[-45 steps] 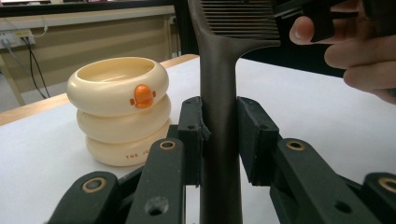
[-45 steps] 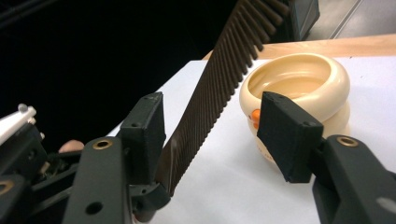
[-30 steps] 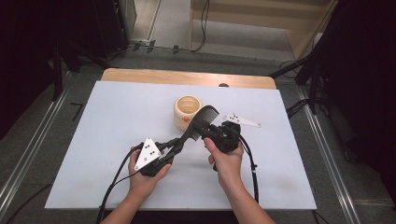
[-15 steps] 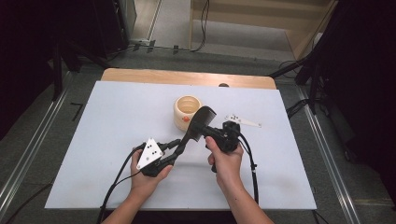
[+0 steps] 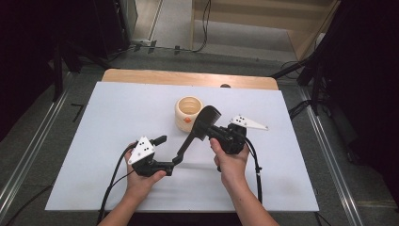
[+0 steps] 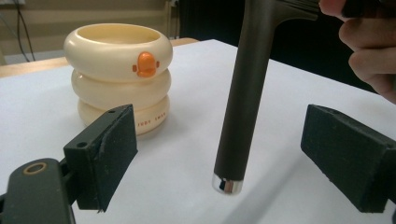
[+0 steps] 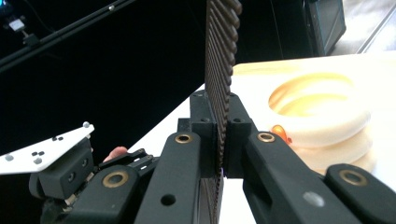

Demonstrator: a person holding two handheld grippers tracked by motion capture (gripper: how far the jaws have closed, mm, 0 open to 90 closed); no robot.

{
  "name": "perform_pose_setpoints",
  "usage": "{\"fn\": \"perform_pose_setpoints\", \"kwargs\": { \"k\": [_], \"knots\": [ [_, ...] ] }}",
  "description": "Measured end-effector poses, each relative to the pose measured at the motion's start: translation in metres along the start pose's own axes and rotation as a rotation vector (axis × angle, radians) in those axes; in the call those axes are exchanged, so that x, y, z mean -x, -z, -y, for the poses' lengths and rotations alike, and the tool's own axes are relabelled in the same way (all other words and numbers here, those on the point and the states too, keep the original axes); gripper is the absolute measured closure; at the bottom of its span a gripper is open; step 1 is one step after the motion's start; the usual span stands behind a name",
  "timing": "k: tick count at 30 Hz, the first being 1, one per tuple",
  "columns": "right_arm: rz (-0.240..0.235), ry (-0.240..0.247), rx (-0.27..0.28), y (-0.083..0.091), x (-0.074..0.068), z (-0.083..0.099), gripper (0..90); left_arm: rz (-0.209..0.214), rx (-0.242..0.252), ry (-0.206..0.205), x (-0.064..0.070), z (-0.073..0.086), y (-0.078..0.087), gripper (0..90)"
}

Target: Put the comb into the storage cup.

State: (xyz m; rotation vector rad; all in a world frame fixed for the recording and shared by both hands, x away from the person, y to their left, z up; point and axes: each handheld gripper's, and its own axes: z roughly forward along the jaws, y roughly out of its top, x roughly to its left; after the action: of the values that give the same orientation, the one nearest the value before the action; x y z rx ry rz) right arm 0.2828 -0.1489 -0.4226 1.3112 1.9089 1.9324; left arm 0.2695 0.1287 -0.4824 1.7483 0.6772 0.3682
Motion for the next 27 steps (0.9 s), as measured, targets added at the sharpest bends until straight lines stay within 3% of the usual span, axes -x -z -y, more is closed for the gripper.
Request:
{"fn": "perform_pose_setpoints", "kwargs": {
  "k": [10, 27],
  "knots": [
    [-0.005, 0.059, 0.019, 0.002, -0.003, -0.006, 84.6, -0.071, 0.008, 0.020, -0.014, 0.000, 0.016, 0.1],
    [0.011, 0.137, 0.029, 0.004, -0.005, -0.018, 84.5, -0.130, 0.005, 0.028, -0.032, 0.007, 0.041, 0.0]
  ]
}}
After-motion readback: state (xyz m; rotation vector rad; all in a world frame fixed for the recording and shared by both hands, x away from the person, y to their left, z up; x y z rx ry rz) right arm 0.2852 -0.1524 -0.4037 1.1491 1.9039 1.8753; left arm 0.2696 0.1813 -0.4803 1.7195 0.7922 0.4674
